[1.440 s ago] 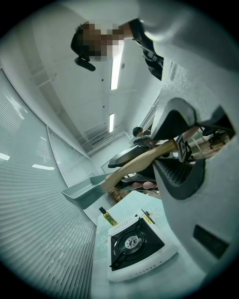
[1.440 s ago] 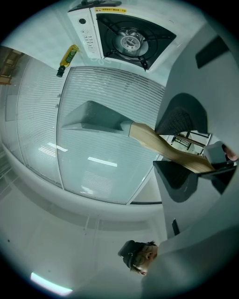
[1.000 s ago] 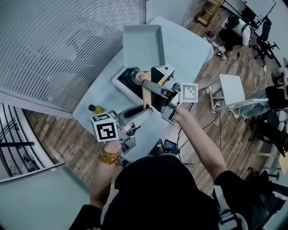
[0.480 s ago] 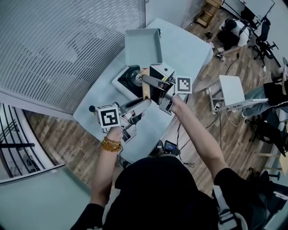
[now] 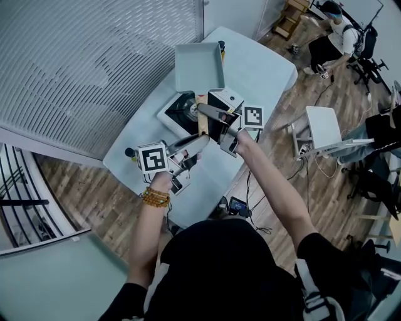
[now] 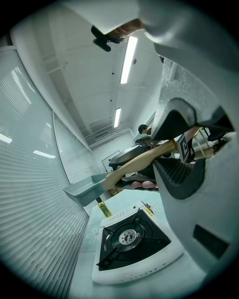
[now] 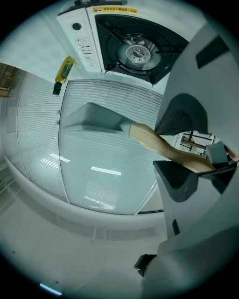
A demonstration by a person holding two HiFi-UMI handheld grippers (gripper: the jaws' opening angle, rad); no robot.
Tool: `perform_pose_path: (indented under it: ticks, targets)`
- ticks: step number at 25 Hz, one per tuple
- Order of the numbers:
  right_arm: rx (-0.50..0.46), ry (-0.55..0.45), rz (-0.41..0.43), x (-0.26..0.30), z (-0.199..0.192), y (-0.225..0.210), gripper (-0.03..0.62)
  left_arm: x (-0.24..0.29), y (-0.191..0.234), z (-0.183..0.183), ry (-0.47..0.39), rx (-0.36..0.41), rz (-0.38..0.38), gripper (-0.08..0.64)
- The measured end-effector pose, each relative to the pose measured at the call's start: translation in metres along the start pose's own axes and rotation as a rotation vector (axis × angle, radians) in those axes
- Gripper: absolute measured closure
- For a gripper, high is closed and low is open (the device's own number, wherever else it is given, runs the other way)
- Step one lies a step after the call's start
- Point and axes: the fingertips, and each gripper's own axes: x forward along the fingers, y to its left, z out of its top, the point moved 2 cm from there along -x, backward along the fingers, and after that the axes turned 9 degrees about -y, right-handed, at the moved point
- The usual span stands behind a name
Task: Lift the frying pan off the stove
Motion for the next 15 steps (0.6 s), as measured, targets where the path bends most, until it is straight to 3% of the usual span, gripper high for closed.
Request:
perform_pose_path:
  ticks: [15]
  targets:
    - [0.026, 0.009, -0.044, -0.007, -0.01, -0.018, 0.43, -0.002, 0.011, -0.013, 0.01, -0.027, 0.019, 0.43]
